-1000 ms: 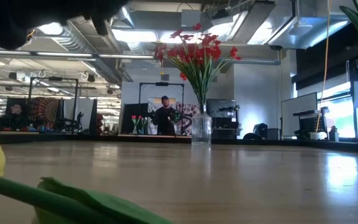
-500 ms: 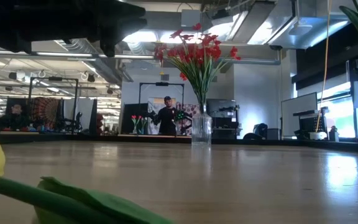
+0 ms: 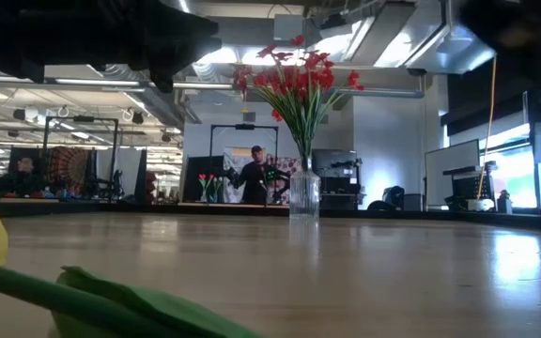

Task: Sort flowers into vase by color
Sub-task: Put the yellow flower into the red vase

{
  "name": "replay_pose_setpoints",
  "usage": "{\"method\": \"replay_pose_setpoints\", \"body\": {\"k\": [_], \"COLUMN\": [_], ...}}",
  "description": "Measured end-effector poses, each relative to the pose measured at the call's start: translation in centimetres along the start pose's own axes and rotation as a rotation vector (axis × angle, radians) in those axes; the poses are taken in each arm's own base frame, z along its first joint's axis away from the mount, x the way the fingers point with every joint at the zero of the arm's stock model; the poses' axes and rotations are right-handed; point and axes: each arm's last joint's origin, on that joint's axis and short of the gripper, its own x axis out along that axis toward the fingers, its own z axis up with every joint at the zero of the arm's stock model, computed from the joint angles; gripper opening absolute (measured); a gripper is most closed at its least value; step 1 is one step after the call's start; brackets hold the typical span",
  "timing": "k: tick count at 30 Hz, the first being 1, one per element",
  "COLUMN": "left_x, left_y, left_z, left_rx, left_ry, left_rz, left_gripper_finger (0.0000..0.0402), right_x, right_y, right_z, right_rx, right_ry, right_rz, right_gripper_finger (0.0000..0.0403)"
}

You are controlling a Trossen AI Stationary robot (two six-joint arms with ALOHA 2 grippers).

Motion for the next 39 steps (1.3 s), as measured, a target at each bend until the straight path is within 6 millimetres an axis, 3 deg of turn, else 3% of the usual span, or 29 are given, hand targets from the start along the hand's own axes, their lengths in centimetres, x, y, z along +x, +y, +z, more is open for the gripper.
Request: {"method": "replay_pose_setpoints", "body": {"k": [4,13,19,22,34,39], "left_x": [0.0,0.0,0.0,0.0,-0.1,-0.2], "left_y": [0.0,0.0,0.0,0.0,-0.1,-0.4], "left_z": [0.0,-0.1,-0.1,-0.2,-0.6,-0.6], "left_rx": [0.001,0.001,0.001,0.002,-0.018,-0.029], "left_ry": [0.005,0.009,0.012,0.017,0.058,0.062], "left_rz": [0.001,0.001,0.001,0.002,0.001,-0.016], "left_gripper_finger": [0.0125,0.0125,0.0125,0.0125,0.0125,0.0125], "right_x": [-0.5,-1.4,0.7,1.6,2.2,2.1], "right_y": [0.6,2.7,3.8,3.9,1.8,1.3], "right_z": [-1.6,-2.9,-5.0,-5.0,-3.7,-4.2], "right_rx": [-0.019,-0.084,-0.142,-0.118,-0.025,-0.03], "right_ry": [0.093,0.116,0.17,0.154,0.184,0.238], "right_rz": [-0.021,0.071,0.115,0.141,0.08,0.028], "right_gripper_finger": [0.0221,0.0221,0.0221,0.0221,0.0219,0.0172]}}
